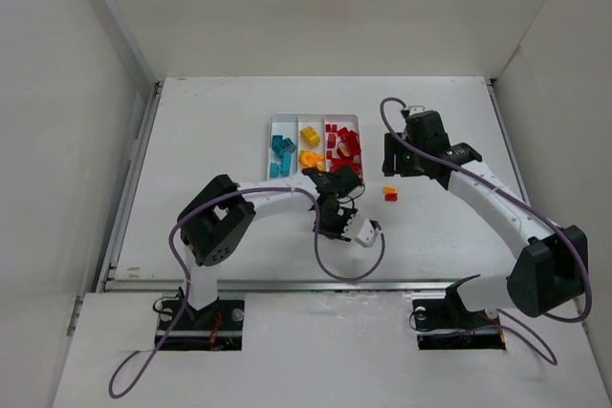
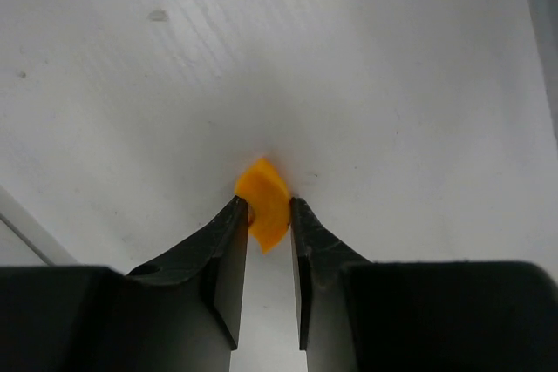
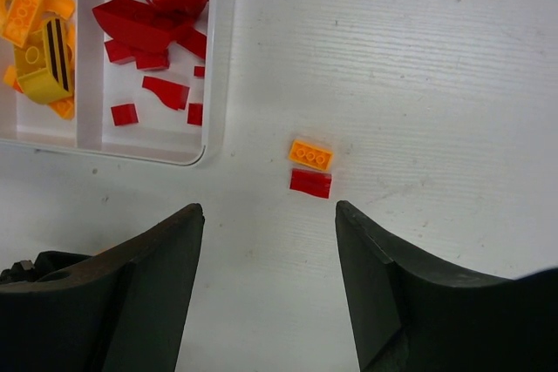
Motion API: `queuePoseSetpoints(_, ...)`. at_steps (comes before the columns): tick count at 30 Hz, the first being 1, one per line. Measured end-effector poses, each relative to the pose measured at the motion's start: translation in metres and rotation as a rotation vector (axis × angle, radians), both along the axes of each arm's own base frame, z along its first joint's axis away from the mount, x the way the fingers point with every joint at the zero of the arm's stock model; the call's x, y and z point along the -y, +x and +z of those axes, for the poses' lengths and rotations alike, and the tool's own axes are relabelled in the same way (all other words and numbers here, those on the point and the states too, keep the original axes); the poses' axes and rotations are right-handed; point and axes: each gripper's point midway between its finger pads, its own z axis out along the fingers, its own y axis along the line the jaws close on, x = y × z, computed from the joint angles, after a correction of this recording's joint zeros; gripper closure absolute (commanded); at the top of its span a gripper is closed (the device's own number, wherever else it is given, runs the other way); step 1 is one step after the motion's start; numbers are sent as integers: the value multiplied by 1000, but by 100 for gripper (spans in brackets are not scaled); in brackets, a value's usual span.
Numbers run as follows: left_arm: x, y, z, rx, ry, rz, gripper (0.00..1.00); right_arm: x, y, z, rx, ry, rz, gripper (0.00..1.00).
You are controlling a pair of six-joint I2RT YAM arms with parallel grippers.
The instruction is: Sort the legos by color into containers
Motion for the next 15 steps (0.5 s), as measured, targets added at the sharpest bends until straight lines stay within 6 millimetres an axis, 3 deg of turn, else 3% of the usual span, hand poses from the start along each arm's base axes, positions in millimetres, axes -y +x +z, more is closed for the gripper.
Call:
queuePoseSetpoints(3, 2, 6, 10, -77, -32, 165, 100, 4, 1, 1, 1, 6, -11, 32)
queuePoseSetpoints(5, 3, 23, 27, -112, -87, 313, 100, 9, 3, 1, -1, 12, -29, 31)
queuePoseSetpoints(11, -14, 120, 115, -148, -389, 838, 100, 22, 4, -6, -23, 33, -90, 31)
queuePoseSetpoints(15, -32, 161, 138, -163, -492, 1052, 100, 18, 3, -10, -41, 50, -86, 31)
